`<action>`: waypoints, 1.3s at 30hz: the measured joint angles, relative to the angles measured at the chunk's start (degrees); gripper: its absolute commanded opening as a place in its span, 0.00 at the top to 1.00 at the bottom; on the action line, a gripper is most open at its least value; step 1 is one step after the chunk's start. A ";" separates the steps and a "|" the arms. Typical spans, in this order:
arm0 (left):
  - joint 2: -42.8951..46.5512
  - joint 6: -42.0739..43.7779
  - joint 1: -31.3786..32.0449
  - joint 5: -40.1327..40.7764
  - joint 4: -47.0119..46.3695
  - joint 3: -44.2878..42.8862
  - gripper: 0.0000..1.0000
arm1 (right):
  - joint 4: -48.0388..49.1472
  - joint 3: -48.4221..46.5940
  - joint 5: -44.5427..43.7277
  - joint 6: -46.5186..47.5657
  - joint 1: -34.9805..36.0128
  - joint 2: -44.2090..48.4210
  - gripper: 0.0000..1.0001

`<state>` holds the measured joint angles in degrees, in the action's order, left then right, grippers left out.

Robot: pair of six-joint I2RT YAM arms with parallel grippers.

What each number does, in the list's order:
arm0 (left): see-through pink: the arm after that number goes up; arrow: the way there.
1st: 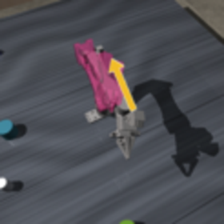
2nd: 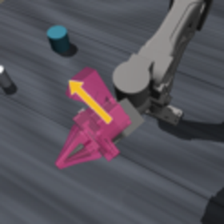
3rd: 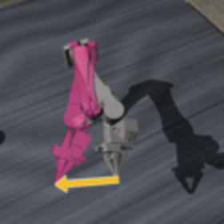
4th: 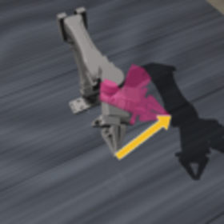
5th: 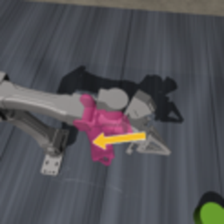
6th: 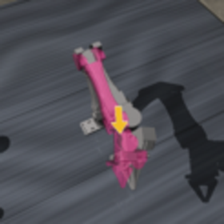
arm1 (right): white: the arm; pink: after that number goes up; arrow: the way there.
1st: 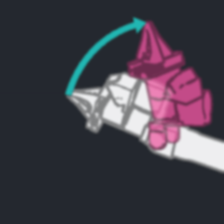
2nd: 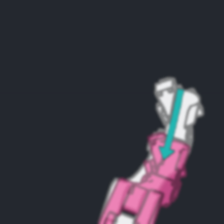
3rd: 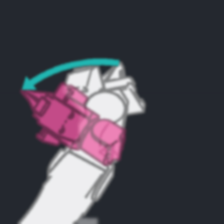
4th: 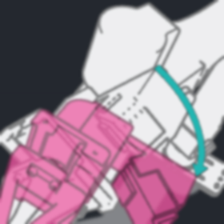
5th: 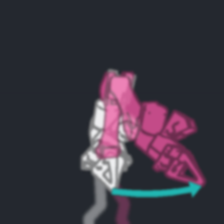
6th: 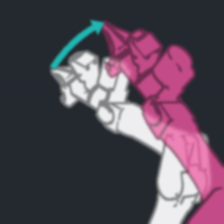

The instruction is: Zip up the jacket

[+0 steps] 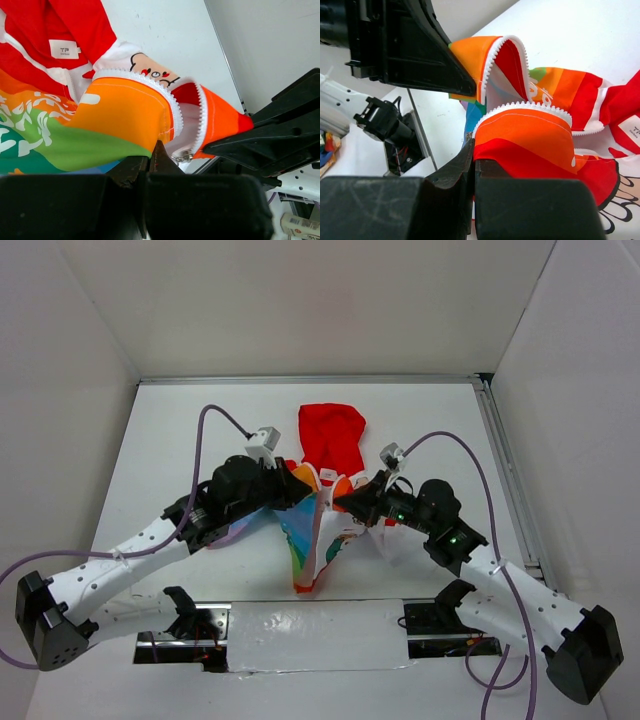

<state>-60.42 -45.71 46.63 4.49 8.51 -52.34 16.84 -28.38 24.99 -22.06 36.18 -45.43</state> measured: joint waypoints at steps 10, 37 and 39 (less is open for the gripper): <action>-1.07 0.33 -0.11 -1.38 -2.99 0.22 1.00 | 4.35 1.84 -1.42 0.92 0.44 -0.83 1.00; 3.10 2.43 -4.28 -13.16 -12.24 7.74 1.00 | 5.97 1.95 -0.74 -0.59 -2.34 -0.94 1.00; 2.93 2.43 -4.42 -14.08 -12.70 7.74 1.00 | 6.01 1.92 0.07 -0.59 -2.38 -0.90 1.00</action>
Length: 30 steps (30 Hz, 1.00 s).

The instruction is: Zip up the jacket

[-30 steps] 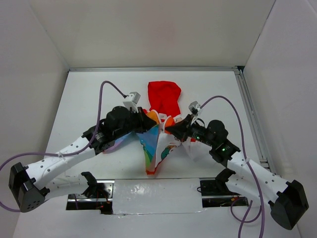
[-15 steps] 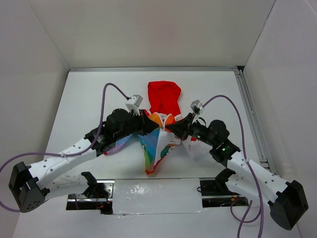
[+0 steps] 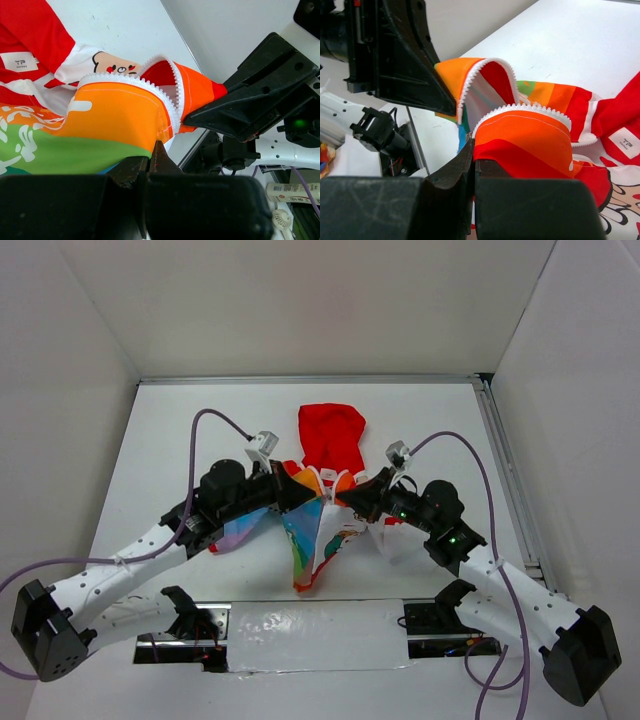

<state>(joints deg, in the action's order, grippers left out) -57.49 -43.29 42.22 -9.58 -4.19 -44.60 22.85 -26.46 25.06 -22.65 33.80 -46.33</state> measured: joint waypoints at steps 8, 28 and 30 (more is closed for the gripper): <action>-3.37 0.11 -0.72 -1.11 -0.52 -0.24 1.00 | -0.07 0.02 2.27 0.07 0.02 0.74 1.00; -2.01 1.31 -2.51 -8.46 -3.28 -0.46 1.00 | -1.20 0.00 1.07 0.61 0.00 0.74 1.00; -1.97 1.31 -2.51 -8.57 -3.37 -0.26 1.00 | -1.01 0.00 1.09 0.59 -0.02 0.76 1.00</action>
<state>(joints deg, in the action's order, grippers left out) -59.46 -41.98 39.70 -18.15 -7.55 -44.86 21.85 -26.46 26.15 -22.06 33.78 -45.56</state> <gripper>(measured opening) 0.081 0.020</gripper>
